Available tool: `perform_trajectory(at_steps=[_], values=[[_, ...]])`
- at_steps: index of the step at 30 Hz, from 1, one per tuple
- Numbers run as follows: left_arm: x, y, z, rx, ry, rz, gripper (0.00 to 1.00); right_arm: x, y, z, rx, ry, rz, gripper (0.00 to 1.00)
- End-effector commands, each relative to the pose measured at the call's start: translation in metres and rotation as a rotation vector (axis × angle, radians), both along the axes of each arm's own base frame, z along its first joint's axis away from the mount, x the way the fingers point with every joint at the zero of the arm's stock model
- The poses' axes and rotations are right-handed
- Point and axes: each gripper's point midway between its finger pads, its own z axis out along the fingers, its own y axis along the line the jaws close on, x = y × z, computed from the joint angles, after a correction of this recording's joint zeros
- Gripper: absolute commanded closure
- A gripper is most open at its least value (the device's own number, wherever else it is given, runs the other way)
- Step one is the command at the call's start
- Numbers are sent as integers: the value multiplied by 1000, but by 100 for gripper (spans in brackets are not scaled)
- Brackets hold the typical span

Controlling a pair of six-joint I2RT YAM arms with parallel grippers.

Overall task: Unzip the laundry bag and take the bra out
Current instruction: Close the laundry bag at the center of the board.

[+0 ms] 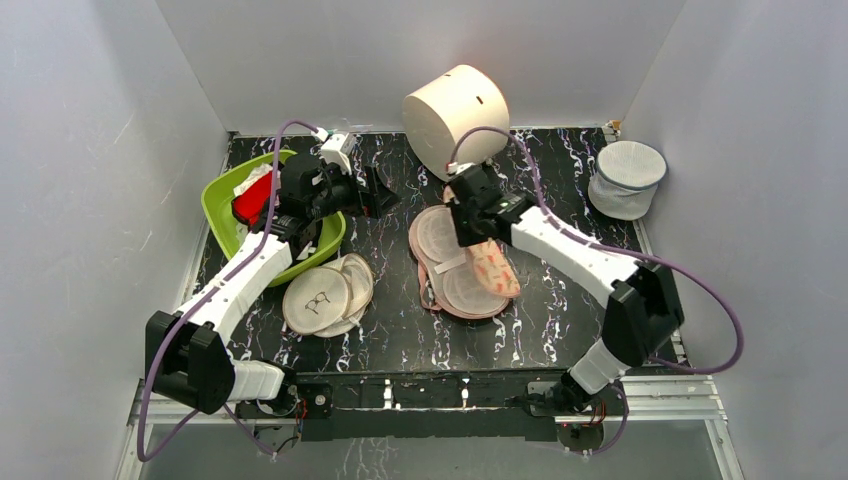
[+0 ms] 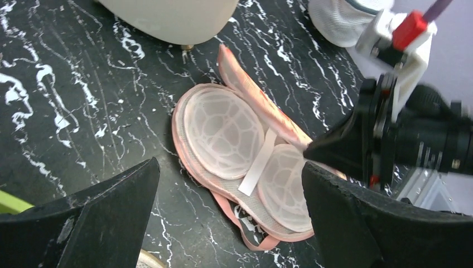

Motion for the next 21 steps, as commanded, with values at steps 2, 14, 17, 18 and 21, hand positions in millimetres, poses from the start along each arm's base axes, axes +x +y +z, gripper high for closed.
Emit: perform_trajectory(at_steps=[2,14,17,18,21], values=[[6,13,-2,60,-22,69,2,-8,56,-9,77,26,25,100],[10,18,-9,86,-18,100,2,-18,111,-71,298,99,83,96],[11,18,-9,87,-16,101,2,-23,121,-76,376,109,99,91],[11,17,-10,88,-14,99,2,-24,124,-75,400,107,102,90],[11,17,-12,91,-10,98,2,-23,130,-68,447,102,110,79]])
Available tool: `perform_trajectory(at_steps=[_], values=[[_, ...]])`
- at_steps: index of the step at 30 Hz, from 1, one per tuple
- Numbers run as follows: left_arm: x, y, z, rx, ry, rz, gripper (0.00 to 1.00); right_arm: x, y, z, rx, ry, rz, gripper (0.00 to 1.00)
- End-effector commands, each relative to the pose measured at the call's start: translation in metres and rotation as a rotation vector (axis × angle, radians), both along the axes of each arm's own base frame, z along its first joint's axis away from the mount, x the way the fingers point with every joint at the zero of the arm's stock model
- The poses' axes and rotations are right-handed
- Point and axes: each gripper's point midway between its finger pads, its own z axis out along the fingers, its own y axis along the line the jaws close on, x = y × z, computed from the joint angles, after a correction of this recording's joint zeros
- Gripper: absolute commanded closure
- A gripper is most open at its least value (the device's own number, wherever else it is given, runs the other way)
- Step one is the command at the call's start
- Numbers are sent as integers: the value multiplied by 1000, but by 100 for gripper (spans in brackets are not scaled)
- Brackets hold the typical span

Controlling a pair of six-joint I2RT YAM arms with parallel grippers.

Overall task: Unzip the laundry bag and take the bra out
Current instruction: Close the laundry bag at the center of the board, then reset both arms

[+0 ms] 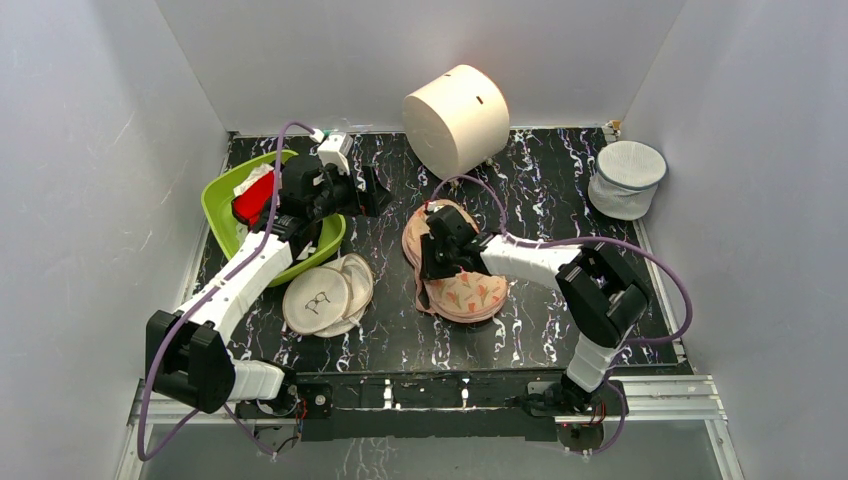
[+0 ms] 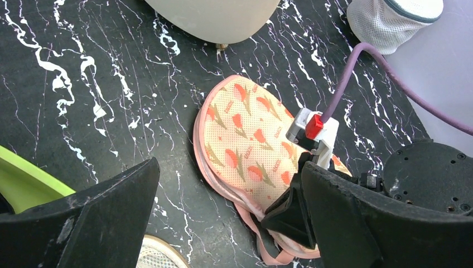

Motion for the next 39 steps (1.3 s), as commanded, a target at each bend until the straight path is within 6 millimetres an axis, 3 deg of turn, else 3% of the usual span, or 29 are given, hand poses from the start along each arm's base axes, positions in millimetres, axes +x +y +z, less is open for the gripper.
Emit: perform_trajectory(at_steps=[1,4,6,8,14,17,21,26,30,34,39], values=[[0,-1,0,13,-13,-11,2,19,34,40,202,-79,8,73],[0,-1,-3,21,-17,-12,2,25,27,72,262,-109,26,55],[1,-1,-5,22,-18,-16,2,32,10,106,301,-191,14,39],[1,-3,-8,19,-17,-27,2,40,-12,125,314,-264,-13,24],[2,2,-22,49,-29,-15,2,52,-110,137,312,-309,-141,10],[4,16,-18,99,-50,47,2,51,-169,166,277,-399,-240,3],[-4,38,19,110,-64,159,2,34,-221,233,154,-564,-335,2],[-34,55,118,-3,-203,235,2,-9,-250,332,82,-837,-390,2],[-59,70,187,-84,-354,273,2,-48,-266,395,101,-1027,-452,2],[-83,86,215,-100,-455,302,2,-64,-268,420,127,-1071,-476,2],[-99,109,220,-59,-511,373,2,-65,-263,426,162,-1077,-462,2]])
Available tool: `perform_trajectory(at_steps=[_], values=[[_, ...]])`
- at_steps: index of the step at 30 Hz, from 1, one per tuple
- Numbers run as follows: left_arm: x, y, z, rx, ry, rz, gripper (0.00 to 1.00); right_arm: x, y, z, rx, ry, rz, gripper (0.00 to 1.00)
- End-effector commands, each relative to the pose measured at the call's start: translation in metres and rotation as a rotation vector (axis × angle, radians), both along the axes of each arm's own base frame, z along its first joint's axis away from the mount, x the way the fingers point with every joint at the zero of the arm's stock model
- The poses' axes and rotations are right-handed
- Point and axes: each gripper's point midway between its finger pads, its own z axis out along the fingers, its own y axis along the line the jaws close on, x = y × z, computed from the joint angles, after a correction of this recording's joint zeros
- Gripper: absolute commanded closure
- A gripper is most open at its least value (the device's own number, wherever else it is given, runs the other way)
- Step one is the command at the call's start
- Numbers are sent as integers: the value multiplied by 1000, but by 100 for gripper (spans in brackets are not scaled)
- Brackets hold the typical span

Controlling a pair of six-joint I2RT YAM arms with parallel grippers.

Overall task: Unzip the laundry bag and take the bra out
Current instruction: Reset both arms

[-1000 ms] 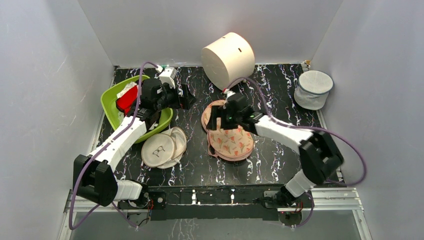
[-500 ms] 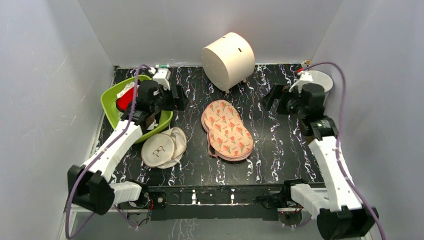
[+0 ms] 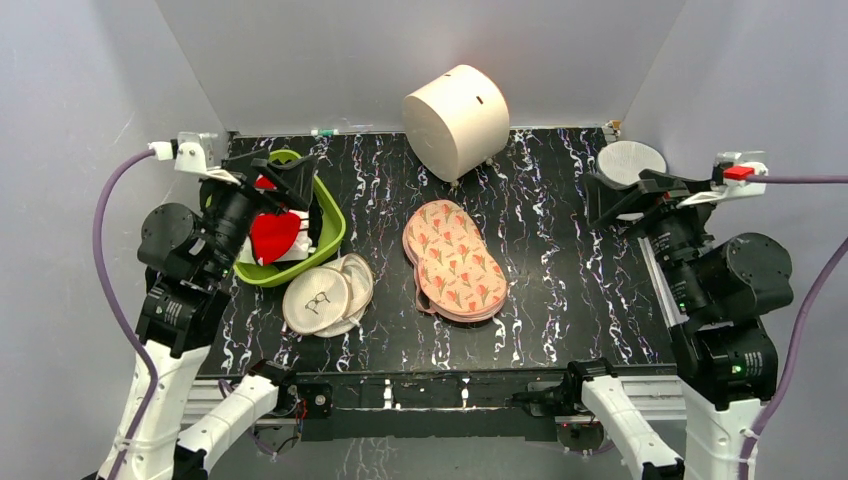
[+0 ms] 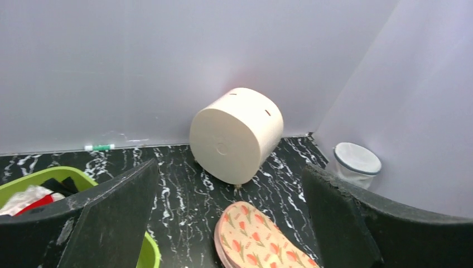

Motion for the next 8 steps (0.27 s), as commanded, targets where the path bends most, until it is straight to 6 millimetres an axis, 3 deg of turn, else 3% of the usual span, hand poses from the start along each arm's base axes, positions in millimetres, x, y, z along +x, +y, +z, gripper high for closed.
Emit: perform_trajectory(at_steps=[1,5,8], values=[[2,18,-19,61,41,93,2,16,0,-17,4,81,-10,2],[-3,23,-19,79,34,113,2,18,4,-28,-28,93,12,2],[-4,24,-19,81,36,113,2,13,-3,-24,-11,52,-25,2]])
